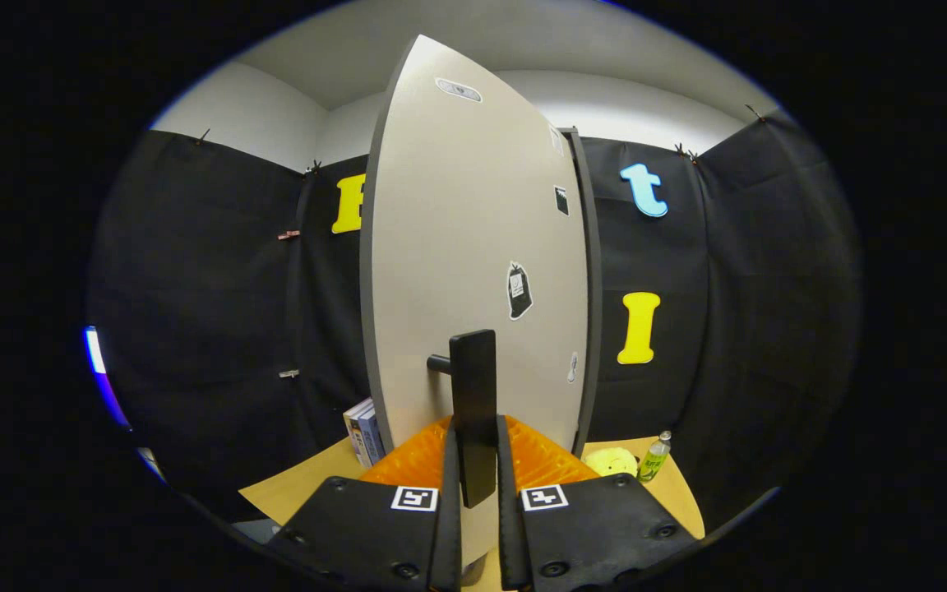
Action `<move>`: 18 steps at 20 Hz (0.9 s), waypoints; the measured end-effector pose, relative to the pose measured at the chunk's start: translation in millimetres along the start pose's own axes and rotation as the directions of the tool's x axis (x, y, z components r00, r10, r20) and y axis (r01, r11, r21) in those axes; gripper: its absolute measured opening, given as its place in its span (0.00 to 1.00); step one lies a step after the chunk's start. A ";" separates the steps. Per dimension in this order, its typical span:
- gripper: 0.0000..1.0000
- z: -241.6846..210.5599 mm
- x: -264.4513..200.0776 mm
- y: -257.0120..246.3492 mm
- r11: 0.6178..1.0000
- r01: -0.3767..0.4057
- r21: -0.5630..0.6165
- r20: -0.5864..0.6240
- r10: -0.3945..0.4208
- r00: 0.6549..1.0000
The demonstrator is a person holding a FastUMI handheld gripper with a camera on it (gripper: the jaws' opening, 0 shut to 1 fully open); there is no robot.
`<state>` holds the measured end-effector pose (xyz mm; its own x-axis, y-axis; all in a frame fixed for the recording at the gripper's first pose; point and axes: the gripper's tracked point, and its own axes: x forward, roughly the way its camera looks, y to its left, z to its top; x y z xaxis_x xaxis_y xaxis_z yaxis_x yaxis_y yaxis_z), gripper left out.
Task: Open the shoe cabinet door, grab the shoes and put them into the shoe cabinet, then close the shoe cabinet door.
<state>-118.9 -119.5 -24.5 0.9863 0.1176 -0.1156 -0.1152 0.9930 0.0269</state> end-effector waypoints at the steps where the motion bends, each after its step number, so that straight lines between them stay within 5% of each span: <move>1: 0.22 -1.4 -5.0 -4.9 1.000 0.014 0.000 -0.001 -0.014 1.000; 7: 0.21 3.6 -20.1 -43.3 0.994 0.108 -0.023 0.003 -0.108 0.994; 18: 0.17 19.0 -67.7 -61.5 0.987 0.161 -0.025 0.083 -0.158 0.984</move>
<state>-176.4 -188.8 0.6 0.9984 -0.0427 -0.0360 0.0421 0.9990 -0.0168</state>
